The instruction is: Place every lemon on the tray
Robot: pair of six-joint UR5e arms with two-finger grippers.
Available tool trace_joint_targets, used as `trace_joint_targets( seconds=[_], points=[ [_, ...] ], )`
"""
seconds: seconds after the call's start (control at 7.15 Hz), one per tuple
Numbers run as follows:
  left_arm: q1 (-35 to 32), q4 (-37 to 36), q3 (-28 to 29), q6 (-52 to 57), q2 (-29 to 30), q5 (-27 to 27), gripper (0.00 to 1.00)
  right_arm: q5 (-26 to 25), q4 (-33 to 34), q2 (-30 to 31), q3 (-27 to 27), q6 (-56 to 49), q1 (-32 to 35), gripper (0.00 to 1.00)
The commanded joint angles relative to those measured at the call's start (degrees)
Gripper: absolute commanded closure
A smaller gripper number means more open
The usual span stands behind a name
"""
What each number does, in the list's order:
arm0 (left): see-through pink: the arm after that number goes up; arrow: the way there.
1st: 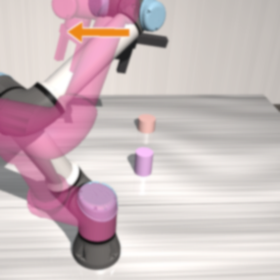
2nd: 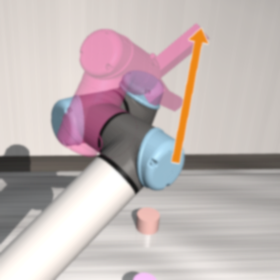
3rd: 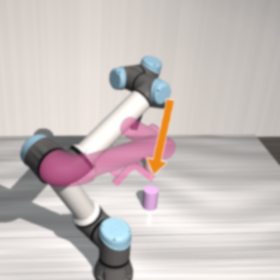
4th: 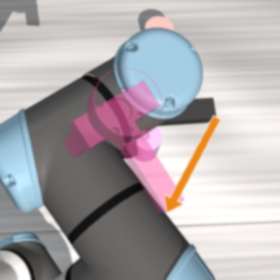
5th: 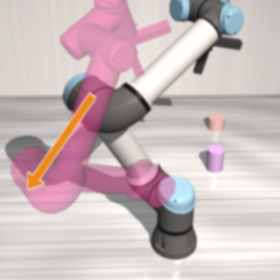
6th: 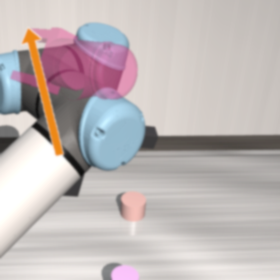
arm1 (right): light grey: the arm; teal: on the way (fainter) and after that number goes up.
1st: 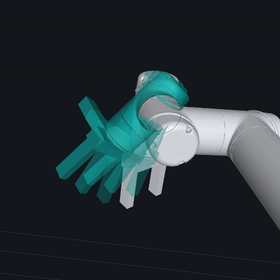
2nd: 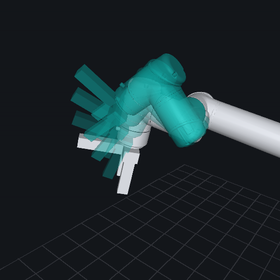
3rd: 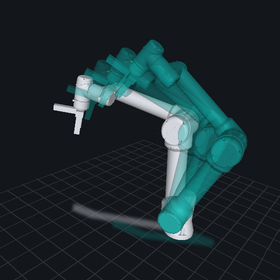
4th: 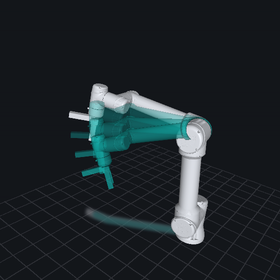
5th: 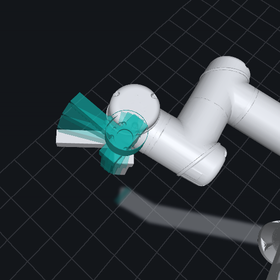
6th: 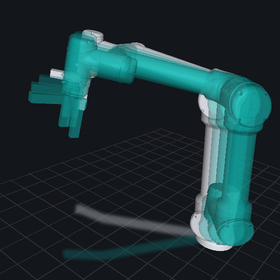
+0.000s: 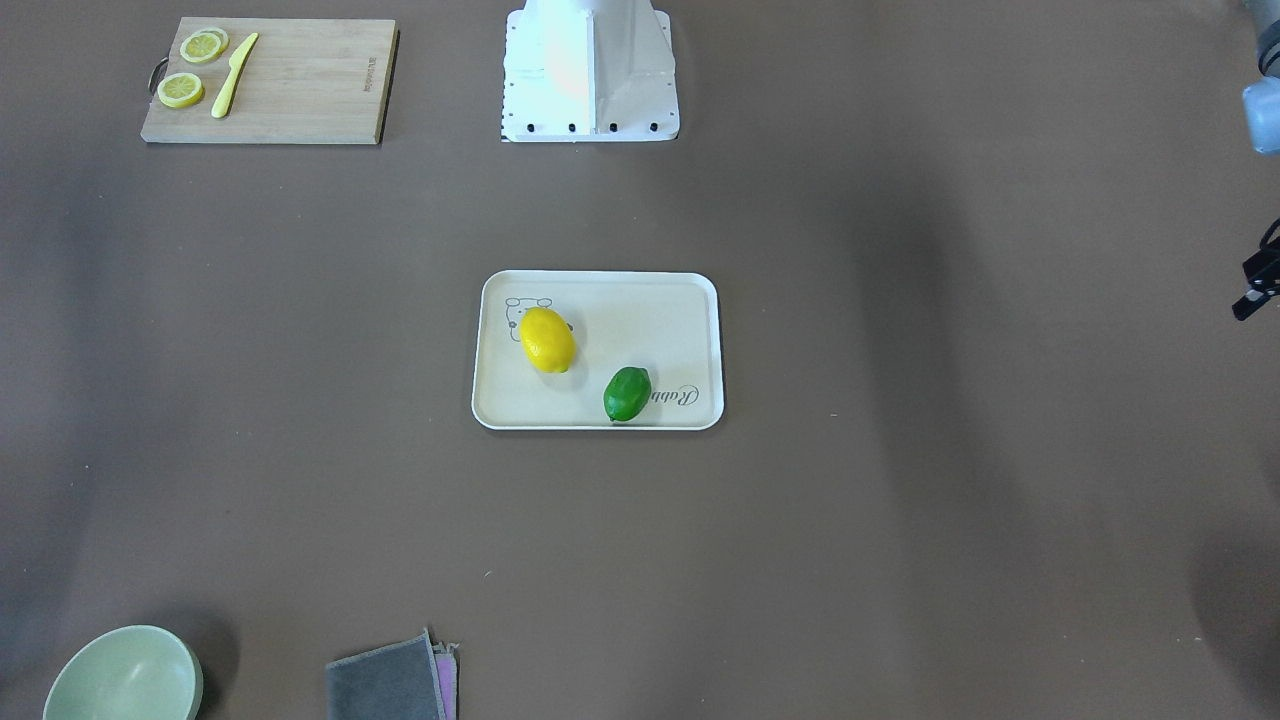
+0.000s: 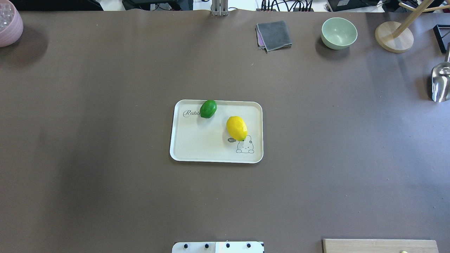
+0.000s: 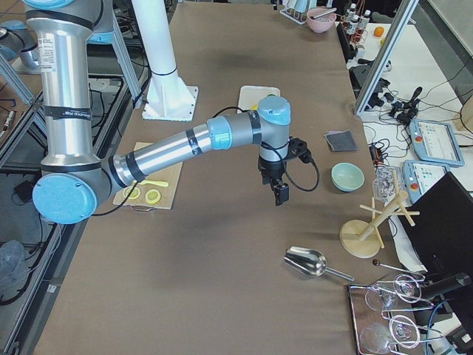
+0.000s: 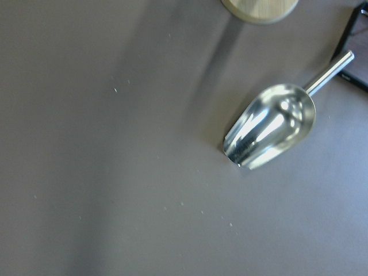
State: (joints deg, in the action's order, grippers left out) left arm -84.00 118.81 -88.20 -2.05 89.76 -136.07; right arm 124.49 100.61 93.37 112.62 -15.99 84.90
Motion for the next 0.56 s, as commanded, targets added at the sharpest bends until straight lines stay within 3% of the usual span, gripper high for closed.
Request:
trace_joint_targets(
  seconds=[0.0,0.14,0.42],
  points=[
    [-6.16,2.55,7.76,10.61,-2.39,-2.52,0.02,1.62,-0.06,8.12,-2.47,-5.19,3.34,0.0],
    [-6.69,1.61,8.3,9.53,-4.31,-2.01,0.02,4.85,-0.06,8.14,-3.45,-5.11,3.52,0.0],
    [-7.14,6.51,9.28,9.17,-7.4,-0.51,0.02,8.29,-0.15,8.23,-4.6,-5.19,3.52,0.0]
  ],
)
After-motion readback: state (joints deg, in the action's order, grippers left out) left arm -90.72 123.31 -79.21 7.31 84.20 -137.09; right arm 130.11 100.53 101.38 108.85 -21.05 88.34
